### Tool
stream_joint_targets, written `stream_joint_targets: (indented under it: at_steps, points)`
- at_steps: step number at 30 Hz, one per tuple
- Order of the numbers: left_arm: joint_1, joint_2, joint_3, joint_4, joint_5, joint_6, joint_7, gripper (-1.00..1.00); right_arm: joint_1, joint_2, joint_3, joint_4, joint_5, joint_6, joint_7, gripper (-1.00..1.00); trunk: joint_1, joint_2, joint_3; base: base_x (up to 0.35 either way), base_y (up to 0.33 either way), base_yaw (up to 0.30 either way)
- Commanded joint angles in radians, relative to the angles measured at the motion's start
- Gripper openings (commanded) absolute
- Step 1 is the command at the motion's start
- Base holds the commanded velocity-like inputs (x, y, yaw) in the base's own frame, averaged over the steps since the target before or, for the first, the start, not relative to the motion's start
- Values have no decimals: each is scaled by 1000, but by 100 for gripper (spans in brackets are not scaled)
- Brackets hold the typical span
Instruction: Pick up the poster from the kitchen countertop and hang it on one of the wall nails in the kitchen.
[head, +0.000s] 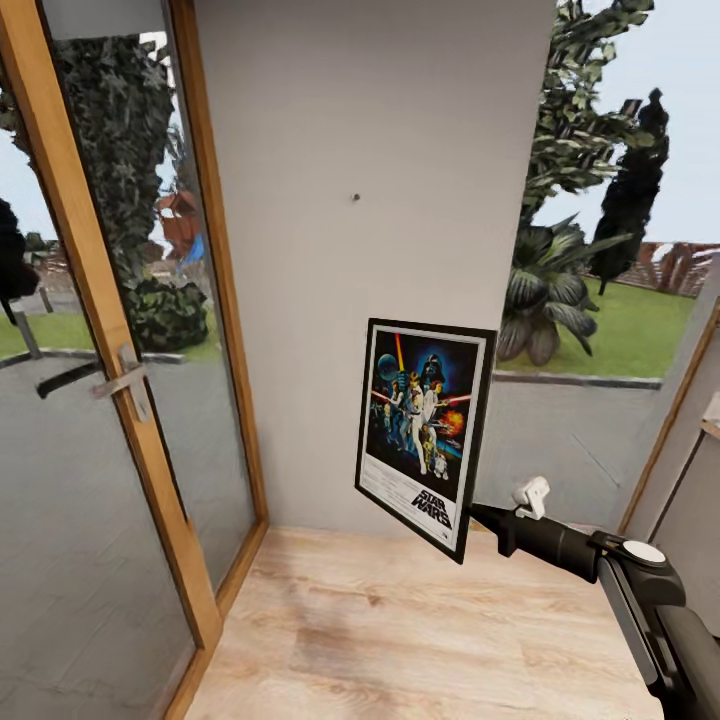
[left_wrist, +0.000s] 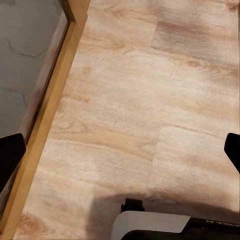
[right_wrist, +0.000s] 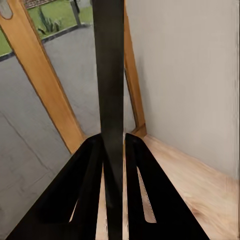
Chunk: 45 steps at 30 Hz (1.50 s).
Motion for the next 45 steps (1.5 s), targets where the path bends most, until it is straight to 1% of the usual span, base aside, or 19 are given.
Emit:
stream_joint_targets:
  at_steps: [1,11,22,28,45]
  points:
    - [1,0,1,-1,-1,-1,-1,100,-1,0,-1,0,-10,11,3,-100,1,0,1,184,204,-297]
    - [1,0,2,-1,-2,-2,0,100,-1,0,-1,0,-10,11,3,-100,1,0,6,12,13,-278]
    - [1,0,5,-1,-2,-2,1,100,-1,0,0,0,-10,11,3,-100,1,0,7,13,0,-31]
    - [1,0,5,-1,-2,-2,1,100,-1,0,0,-1,-10,11,5,-100,1,0,7,251,0,-1]
    - [1,0,6,-1,-2,-2,1,100,-1,0,0,0,-10,11,5,-100,1,0,7,334,0,0]
